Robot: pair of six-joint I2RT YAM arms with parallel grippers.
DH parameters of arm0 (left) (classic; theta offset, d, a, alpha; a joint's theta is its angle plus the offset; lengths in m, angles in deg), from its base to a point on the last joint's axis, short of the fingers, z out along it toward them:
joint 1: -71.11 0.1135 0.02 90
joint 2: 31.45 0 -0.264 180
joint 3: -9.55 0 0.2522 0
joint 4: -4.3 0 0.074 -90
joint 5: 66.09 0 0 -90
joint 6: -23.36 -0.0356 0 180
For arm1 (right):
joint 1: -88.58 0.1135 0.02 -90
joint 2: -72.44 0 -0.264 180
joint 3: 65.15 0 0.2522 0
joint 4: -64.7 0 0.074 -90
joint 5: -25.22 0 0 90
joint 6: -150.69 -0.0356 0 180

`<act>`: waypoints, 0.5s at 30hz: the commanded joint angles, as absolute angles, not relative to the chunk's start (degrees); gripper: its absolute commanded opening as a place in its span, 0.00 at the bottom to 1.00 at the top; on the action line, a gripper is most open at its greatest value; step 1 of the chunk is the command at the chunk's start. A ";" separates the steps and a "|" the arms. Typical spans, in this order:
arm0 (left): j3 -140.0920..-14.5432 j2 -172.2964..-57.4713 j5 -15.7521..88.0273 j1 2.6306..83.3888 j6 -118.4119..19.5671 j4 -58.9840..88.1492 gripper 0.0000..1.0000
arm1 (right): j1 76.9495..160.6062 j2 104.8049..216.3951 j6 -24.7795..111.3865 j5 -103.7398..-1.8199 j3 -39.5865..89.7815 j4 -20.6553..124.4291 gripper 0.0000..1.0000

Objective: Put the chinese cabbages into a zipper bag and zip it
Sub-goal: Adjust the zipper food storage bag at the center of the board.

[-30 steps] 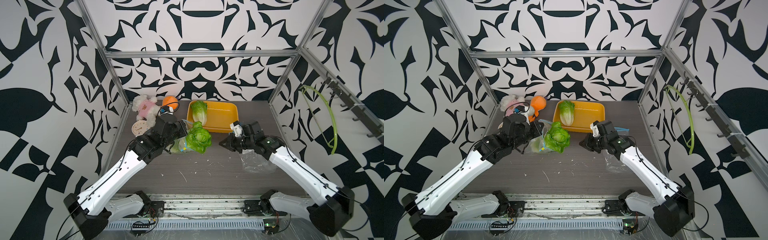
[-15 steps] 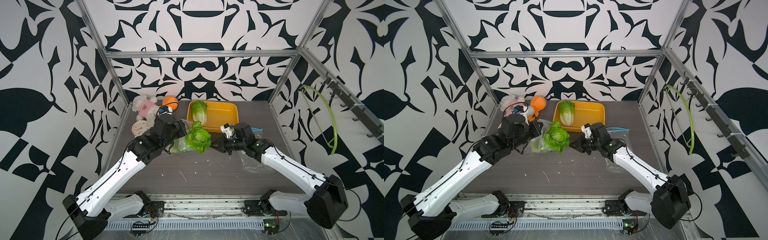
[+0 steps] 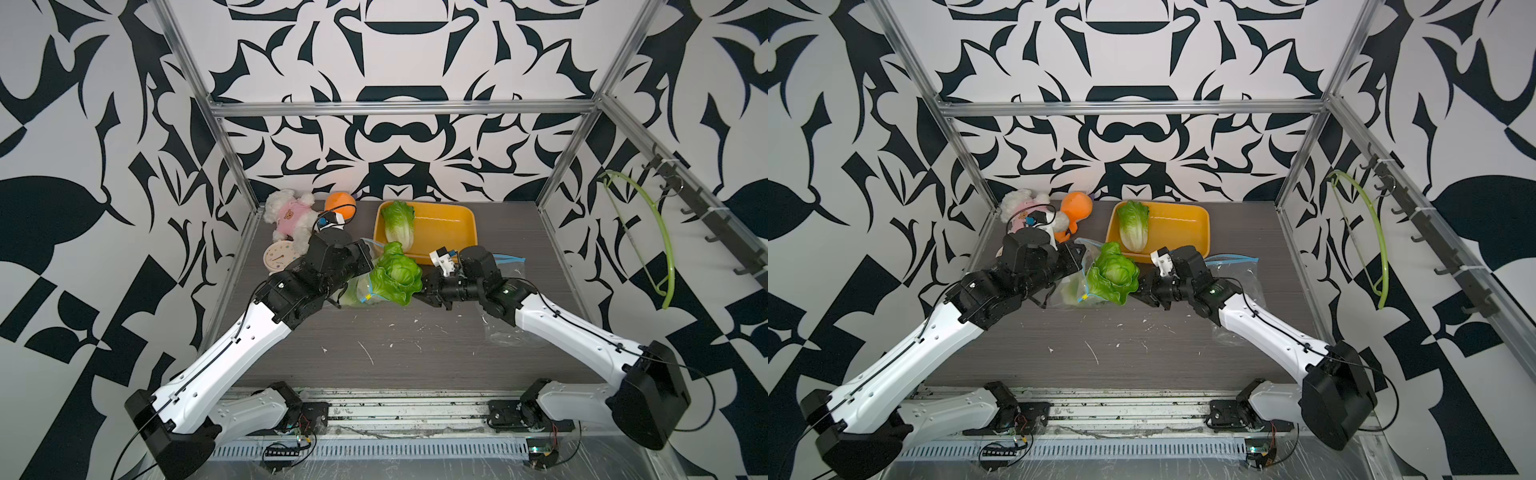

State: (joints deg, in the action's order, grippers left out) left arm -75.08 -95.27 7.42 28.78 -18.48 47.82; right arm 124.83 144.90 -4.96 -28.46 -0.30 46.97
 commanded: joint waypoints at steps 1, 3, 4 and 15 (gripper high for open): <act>-75.39 -93.74 6.68 29.10 -18.30 45.65 0.00 | 125.65 143.57 -3.94 -28.18 0.82 49.62 0.22; -75.41 -93.81 6.76 29.11 -18.30 45.42 0.00 | 126.08 143.20 -3.59 -28.82 0.86 49.35 0.24; -75.40 -93.85 6.86 29.10 -18.26 45.45 0.00 | 126.31 143.30 -3.41 -29.03 1.03 49.34 0.25; -75.37 -93.61 6.65 29.17 -17.78 45.30 0.00 | 128.57 143.51 0.32 -31.97 3.95 45.87 0.27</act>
